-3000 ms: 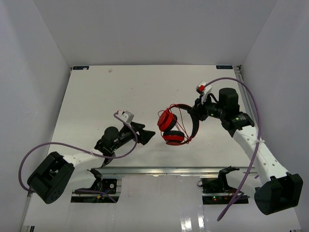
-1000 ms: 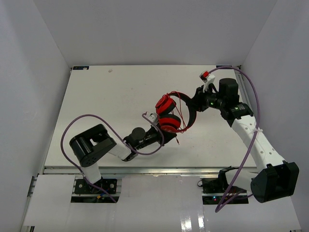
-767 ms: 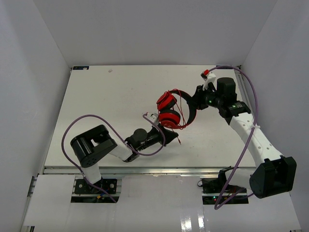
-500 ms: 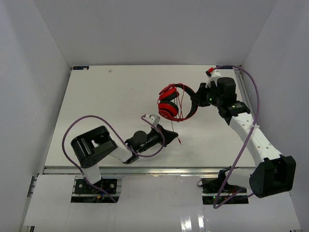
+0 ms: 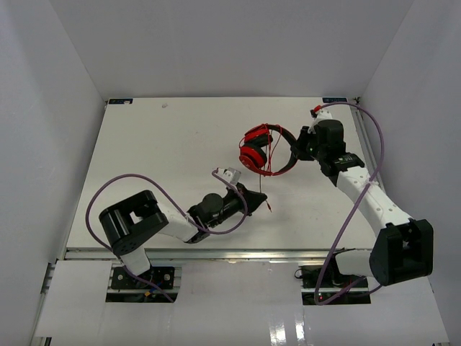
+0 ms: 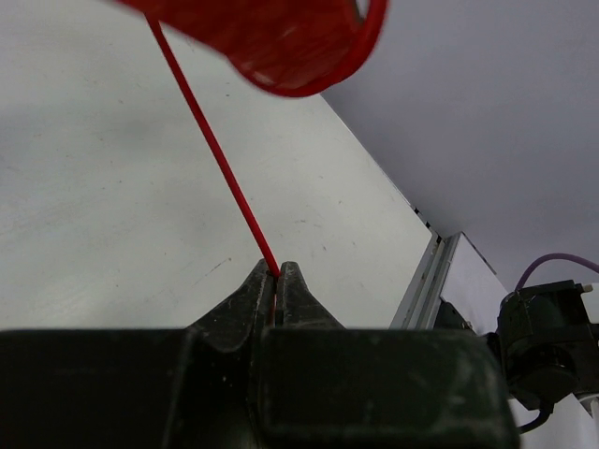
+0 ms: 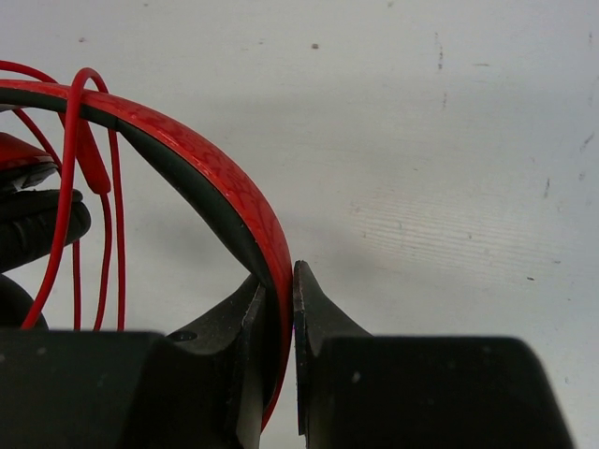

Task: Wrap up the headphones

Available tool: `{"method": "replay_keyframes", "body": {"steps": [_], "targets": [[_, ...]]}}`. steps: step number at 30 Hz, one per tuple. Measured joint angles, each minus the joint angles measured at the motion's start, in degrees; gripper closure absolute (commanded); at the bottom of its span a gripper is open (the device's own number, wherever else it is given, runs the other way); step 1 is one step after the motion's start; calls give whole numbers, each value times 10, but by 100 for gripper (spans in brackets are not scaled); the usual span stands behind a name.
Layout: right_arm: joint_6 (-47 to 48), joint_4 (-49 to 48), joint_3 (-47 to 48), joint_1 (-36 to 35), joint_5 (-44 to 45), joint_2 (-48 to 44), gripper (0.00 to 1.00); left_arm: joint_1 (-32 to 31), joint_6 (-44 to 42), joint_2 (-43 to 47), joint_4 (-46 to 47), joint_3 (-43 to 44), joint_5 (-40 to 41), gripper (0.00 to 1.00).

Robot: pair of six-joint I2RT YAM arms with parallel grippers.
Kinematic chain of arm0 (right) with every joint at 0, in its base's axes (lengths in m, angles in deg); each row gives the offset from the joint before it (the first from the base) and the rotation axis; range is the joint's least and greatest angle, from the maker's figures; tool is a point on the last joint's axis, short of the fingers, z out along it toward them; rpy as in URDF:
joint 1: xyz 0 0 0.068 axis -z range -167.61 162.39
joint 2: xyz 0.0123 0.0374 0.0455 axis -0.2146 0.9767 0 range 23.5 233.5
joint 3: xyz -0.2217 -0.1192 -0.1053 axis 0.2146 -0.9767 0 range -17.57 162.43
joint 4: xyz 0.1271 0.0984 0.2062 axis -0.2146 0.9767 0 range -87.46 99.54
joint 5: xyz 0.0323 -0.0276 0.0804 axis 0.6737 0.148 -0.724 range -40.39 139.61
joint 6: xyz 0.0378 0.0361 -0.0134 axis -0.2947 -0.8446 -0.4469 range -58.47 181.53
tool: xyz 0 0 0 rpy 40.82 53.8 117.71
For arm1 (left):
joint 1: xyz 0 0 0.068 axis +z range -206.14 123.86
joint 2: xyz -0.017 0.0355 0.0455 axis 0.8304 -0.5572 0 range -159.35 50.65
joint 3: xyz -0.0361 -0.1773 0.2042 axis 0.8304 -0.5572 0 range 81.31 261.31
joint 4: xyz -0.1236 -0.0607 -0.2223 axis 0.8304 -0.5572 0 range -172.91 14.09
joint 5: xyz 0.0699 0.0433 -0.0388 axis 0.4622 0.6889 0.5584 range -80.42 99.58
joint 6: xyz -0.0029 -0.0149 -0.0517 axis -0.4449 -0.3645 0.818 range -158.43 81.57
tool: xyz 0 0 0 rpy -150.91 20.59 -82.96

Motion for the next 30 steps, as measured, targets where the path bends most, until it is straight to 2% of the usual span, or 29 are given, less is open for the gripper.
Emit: {"method": "replay_keyframes", "body": {"steps": [10, 17, 26, 30], "targets": [[27, -60, -53, -15, 97, 61, 92, -4, -20, 5, -110, 46, 1, 100], [52, -110, -90, -16, 95, 120, 92, -3, -38, -8, -162, 53, -2, 100], [67, -155, -129, -16, 91, 144, 92, 6, -45, -31, -187, 53, -17, 100], [73, -172, -129, -16, 84, 164, 91, 12, -42, -32, -190, 53, -18, 96]]}}
